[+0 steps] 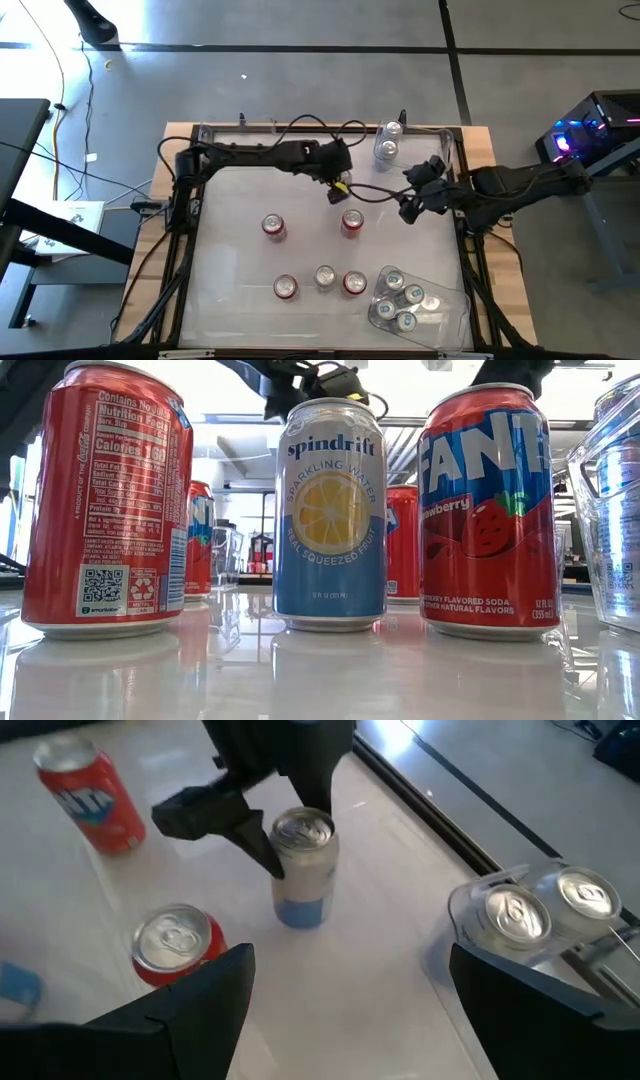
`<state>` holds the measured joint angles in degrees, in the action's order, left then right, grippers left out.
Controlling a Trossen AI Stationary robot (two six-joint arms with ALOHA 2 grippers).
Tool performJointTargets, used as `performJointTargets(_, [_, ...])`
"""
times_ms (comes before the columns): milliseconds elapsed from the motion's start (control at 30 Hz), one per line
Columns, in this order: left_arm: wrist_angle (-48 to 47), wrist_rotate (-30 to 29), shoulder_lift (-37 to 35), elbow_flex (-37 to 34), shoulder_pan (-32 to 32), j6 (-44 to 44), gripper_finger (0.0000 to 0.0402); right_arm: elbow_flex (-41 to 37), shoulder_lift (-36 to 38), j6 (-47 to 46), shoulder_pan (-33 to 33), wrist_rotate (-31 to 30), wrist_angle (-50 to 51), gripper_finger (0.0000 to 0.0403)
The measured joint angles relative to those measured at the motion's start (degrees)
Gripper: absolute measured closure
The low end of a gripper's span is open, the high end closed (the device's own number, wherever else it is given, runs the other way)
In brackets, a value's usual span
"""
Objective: Sort soda cans
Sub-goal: Put the blue white soda can into the top right transparent bin
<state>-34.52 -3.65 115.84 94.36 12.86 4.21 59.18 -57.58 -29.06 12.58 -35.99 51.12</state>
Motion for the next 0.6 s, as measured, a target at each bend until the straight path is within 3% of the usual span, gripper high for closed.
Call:
performJointTargets(467, [-3.3,3.6,-2.8,0.2,0.4,-2.1,0.0061,0.0,-9.3,6.2,-0.4,-2.8,-2.9,0.0071])
performJointTargets(600, [-9.1,1.0,-6.2,0.2,-0.5,-3.3,0.0061,0.0,-12.1,13.3,-2.8,2.8,-11.0,0.0071])
